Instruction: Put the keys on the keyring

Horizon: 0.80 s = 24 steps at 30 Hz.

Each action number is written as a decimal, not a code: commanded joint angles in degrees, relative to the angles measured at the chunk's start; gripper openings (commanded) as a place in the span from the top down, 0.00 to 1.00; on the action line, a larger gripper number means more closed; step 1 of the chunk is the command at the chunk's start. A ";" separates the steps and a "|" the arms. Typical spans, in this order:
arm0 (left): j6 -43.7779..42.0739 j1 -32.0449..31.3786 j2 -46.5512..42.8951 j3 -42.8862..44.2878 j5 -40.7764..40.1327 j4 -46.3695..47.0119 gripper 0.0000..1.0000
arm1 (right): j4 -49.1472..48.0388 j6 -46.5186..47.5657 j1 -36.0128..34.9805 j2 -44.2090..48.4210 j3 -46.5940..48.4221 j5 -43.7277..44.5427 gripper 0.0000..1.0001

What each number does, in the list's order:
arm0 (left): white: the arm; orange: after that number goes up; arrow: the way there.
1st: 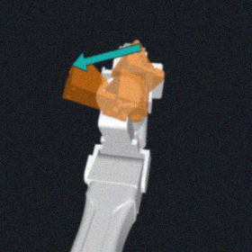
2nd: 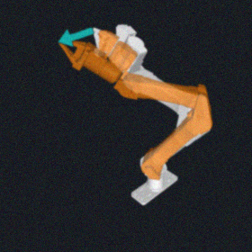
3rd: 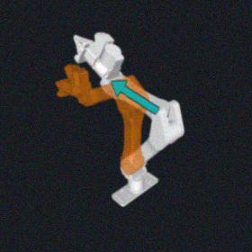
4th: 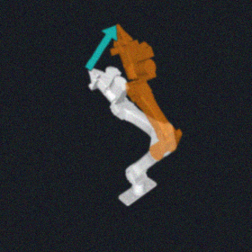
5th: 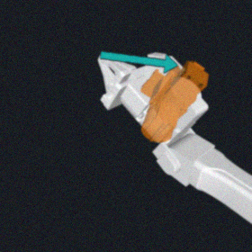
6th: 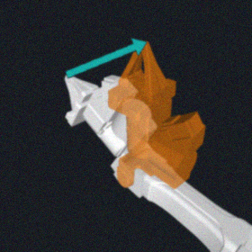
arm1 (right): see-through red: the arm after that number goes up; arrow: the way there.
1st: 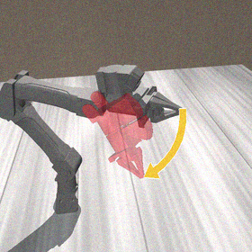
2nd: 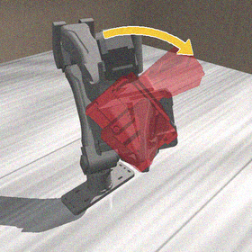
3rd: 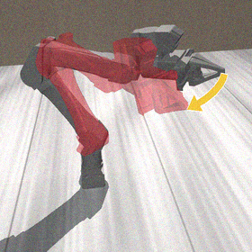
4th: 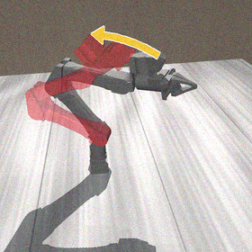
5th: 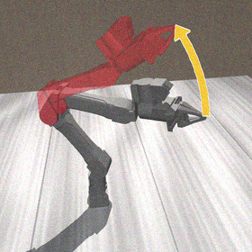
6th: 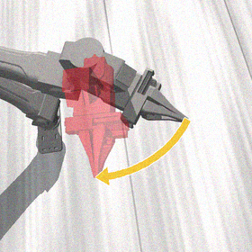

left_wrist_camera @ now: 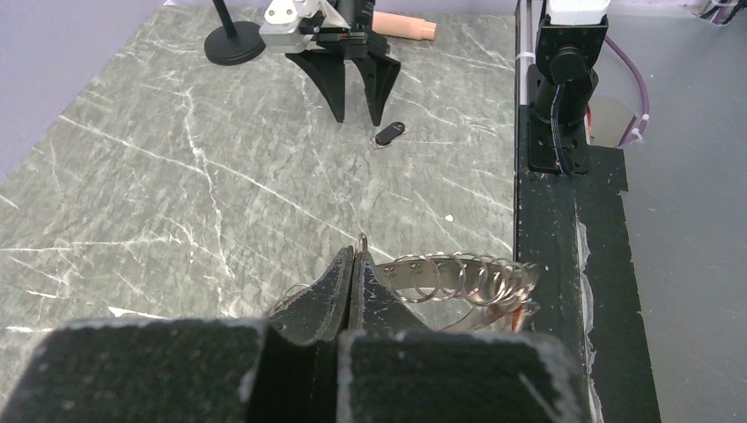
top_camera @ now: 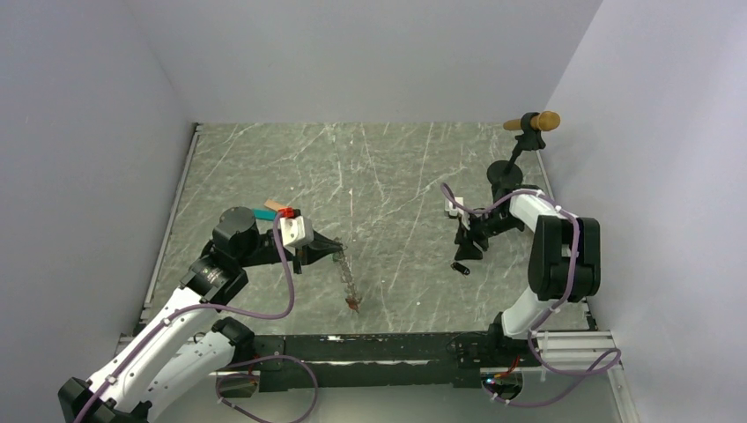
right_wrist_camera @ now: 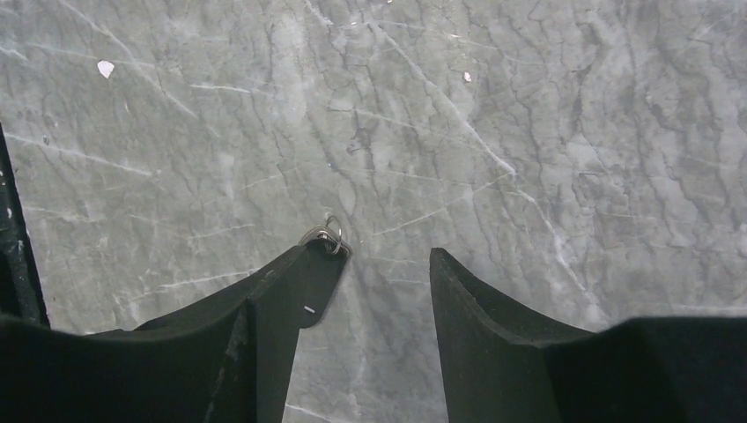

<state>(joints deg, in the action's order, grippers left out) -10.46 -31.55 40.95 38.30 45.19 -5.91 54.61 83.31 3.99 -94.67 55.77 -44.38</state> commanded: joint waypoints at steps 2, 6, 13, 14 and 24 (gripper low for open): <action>-1.08 0.14 -0.97 1.95 1.74 1.94 1.00 | 2.98 0.62 -1.82 -1.21 1.65 2.23 0.43; -1.14 0.10 -0.81 2.03 1.72 1.75 1.00 | 1.70 -2.31 -3.62 -2.64 1.49 5.07 0.45; -1.14 0.16 -0.61 2.04 1.83 1.80 1.00 | 0.52 -3.61 -5.26 -3.79 1.10 7.05 0.48; -1.18 0.12 -0.61 2.04 1.91 1.78 1.00 | 0.48 -3.69 -5.50 -3.91 1.10 7.25 0.49; -1.24 0.14 -0.62 2.04 1.83 1.69 1.00 | 0.58 -4.63 -7.20 -5.26 1.71 8.43 0.54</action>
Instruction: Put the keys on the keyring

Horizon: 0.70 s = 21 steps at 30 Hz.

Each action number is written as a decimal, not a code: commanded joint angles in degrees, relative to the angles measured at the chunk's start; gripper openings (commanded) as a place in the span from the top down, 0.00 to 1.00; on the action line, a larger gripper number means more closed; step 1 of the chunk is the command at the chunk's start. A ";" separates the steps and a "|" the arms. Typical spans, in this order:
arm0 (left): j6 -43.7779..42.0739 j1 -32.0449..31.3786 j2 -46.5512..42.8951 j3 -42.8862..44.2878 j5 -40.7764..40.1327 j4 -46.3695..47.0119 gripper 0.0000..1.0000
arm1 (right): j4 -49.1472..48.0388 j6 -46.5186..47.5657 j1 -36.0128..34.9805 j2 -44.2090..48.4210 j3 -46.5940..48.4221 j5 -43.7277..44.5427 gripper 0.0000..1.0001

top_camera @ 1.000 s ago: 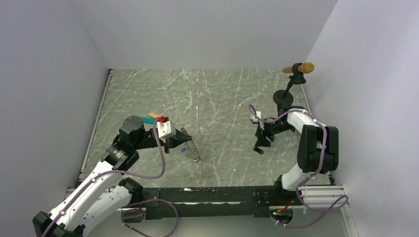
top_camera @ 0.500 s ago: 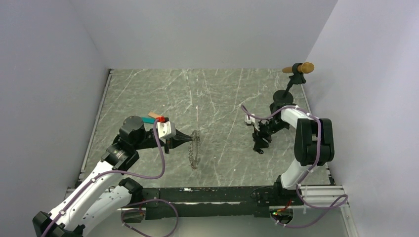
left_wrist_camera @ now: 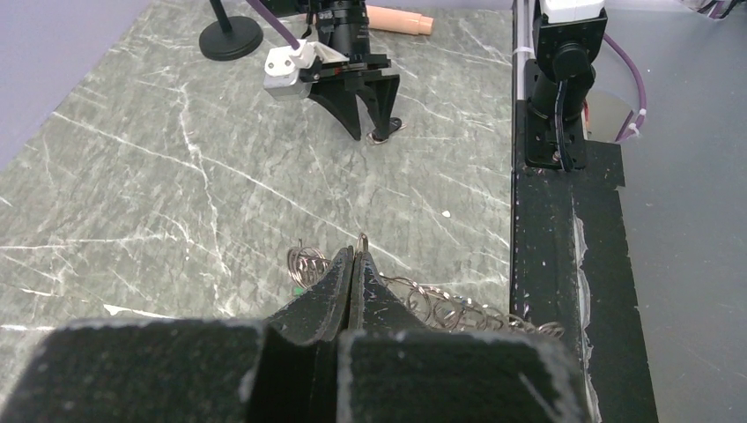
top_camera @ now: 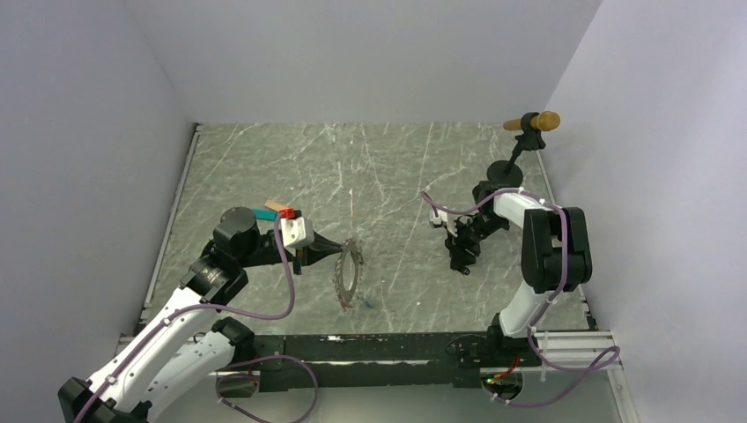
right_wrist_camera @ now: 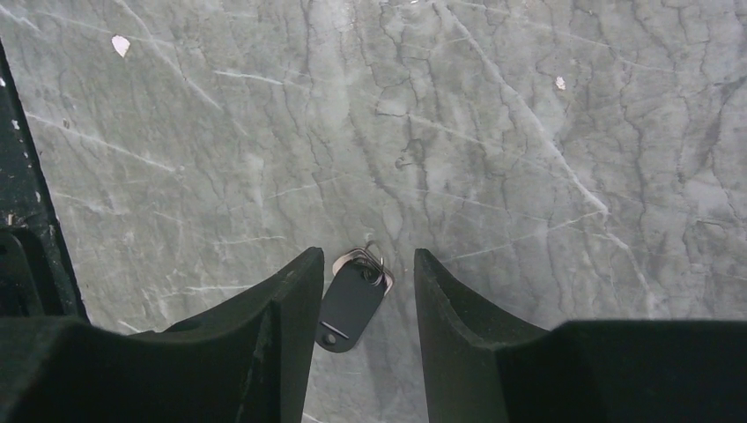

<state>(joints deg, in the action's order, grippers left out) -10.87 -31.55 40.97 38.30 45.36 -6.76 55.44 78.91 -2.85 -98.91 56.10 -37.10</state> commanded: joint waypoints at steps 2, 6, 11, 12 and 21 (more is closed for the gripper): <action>-0.82 0.17 -0.63 2.00 1.72 2.59 1.00 | -0.22 -0.34 -0.34 -1.22 1.34 1.39 0.55; -0.94 0.16 -0.63 2.04 1.69 2.49 1.00 | 0.06 -0.25 -0.36 -1.65 1.34 1.76 0.60; -0.99 0.10 -0.65 2.04 1.66 2.37 1.00 | 0.80 -0.08 -0.36 -2.18 1.69 1.73 0.65; -0.98 0.18 -0.71 2.04 1.66 2.38 1.00 | 0.91 0.04 -0.39 -2.16 1.72 1.76 0.66; -0.99 0.14 -0.63 2.04 1.60 2.37 1.00 | 1.84 0.50 -0.21 -2.44 1.83 1.81 0.67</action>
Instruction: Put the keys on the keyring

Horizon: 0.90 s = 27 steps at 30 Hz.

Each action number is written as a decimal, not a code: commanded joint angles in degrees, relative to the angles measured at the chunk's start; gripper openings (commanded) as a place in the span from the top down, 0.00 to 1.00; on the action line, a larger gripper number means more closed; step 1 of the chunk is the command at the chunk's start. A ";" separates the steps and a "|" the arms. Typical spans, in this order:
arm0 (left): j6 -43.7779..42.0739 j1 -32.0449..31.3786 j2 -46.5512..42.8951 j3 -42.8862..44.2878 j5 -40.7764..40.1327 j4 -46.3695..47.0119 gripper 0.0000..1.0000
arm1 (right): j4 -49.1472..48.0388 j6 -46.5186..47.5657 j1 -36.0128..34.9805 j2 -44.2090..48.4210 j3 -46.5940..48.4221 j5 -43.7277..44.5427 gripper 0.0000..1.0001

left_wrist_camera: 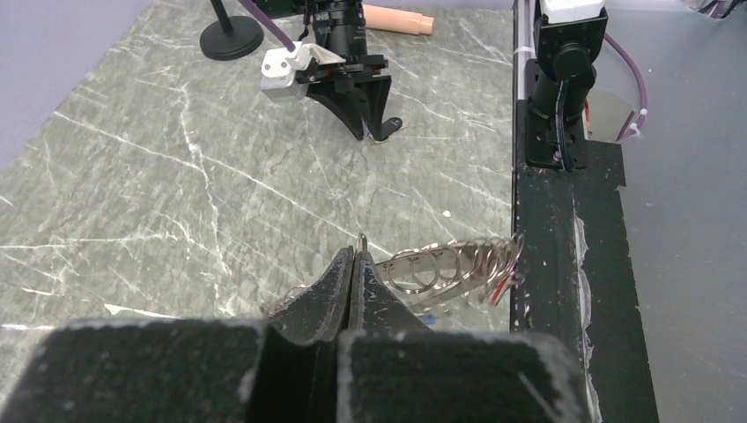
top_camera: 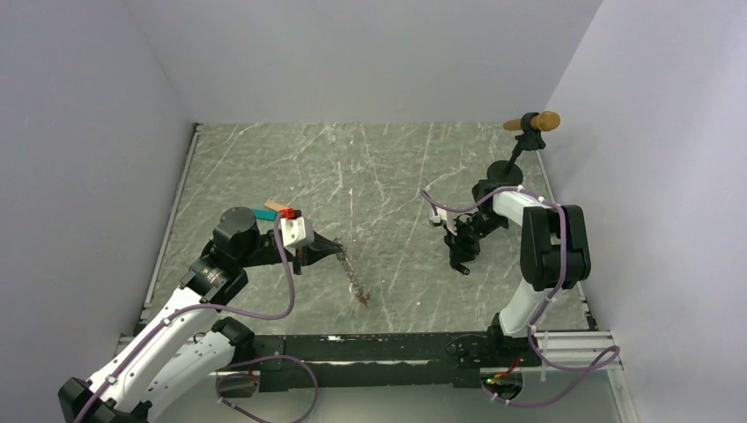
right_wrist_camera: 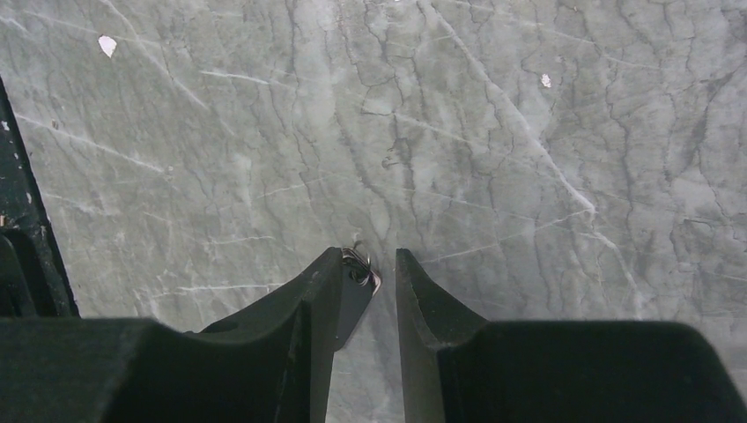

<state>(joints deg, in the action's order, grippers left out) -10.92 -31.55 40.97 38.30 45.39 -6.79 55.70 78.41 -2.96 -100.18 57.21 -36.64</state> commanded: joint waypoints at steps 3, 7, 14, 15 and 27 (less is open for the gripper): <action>-1.02 0.15 -0.66 2.04 1.55 2.39 1.00 | 2.00 1.18 0.05 -1.10 0.62 1.38 0.68; -1.08 0.15 -0.65 2.04 1.63 2.39 1.00 | 2.78 1.72 0.41 -1.17 0.71 0.99 0.69; -1.04 0.14 -0.67 2.04 1.49 2.39 1.00 | 3.54 1.75 0.58 -1.59 1.32 0.39 0.72; -1.05 0.16 -0.70 2.04 1.53 2.39 1.00 | 3.61 1.74 0.66 -1.64 1.43 0.24 0.73; -1.15 0.10 -0.63 1.95 1.46 2.39 1.00 | 3.84 0.56 1.64 -2.51 2.38 -0.98 0.74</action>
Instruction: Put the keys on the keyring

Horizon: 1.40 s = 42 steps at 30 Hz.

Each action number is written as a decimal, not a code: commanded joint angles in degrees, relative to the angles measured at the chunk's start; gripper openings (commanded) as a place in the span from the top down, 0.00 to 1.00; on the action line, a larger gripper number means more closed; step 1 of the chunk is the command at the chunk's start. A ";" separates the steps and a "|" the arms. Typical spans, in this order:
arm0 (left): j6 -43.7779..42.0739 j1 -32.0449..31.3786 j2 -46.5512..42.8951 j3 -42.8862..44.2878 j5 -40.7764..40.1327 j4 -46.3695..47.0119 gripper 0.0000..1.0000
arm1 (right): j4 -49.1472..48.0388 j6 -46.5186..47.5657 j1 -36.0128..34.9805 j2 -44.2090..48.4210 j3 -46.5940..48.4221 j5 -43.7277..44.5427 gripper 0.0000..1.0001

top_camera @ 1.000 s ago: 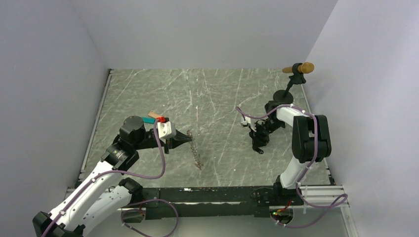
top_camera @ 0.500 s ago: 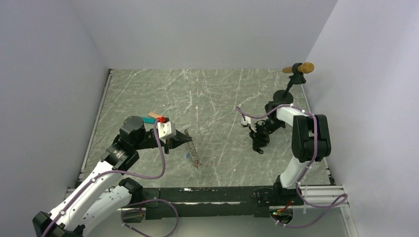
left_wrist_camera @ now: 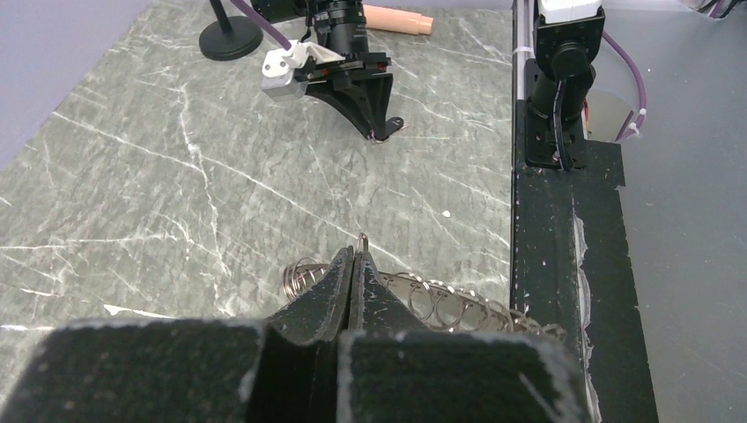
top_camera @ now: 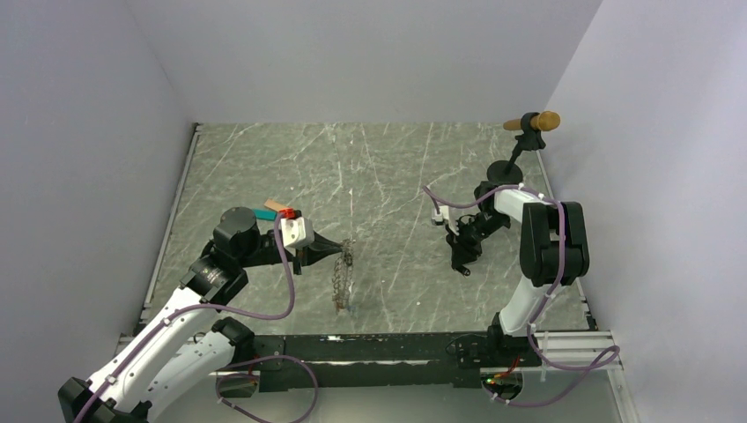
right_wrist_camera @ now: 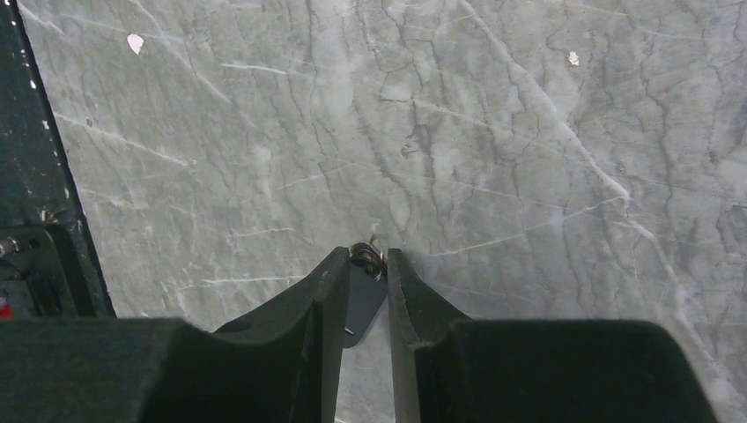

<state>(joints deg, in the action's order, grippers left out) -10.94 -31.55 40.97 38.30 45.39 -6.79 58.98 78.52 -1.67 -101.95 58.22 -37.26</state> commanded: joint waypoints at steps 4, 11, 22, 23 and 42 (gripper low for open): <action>-1.11 0.14 -0.64 1.95 1.44 2.39 1.00 | 0.03 -0.24 0.40 -0.63 1.41 -0.36 0.73; -1.19 0.17 -0.63 1.95 1.37 2.23 1.00 | -0.58 -1.37 0.53 -0.80 1.59 -0.49 0.74; -1.28 0.20 -0.64 1.95 1.44 2.22 1.00 | -0.56 -2.07 1.01 -0.97 2.07 -1.13 0.76; -1.29 0.22 -0.63 1.95 1.40 2.22 1.00 | -0.54 -2.06 1.05 -0.97 2.08 -1.27 0.76; -1.38 0.16 -0.57 1.95 1.46 2.17 1.00 | 0.75 -1.40 1.41 -1.31 2.76 -2.07 0.89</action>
<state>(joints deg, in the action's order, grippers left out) -11.33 -31.55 40.97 38.30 45.39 -6.83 58.67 76.25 -0.56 -103.04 59.18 -37.80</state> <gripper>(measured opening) 0.010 0.162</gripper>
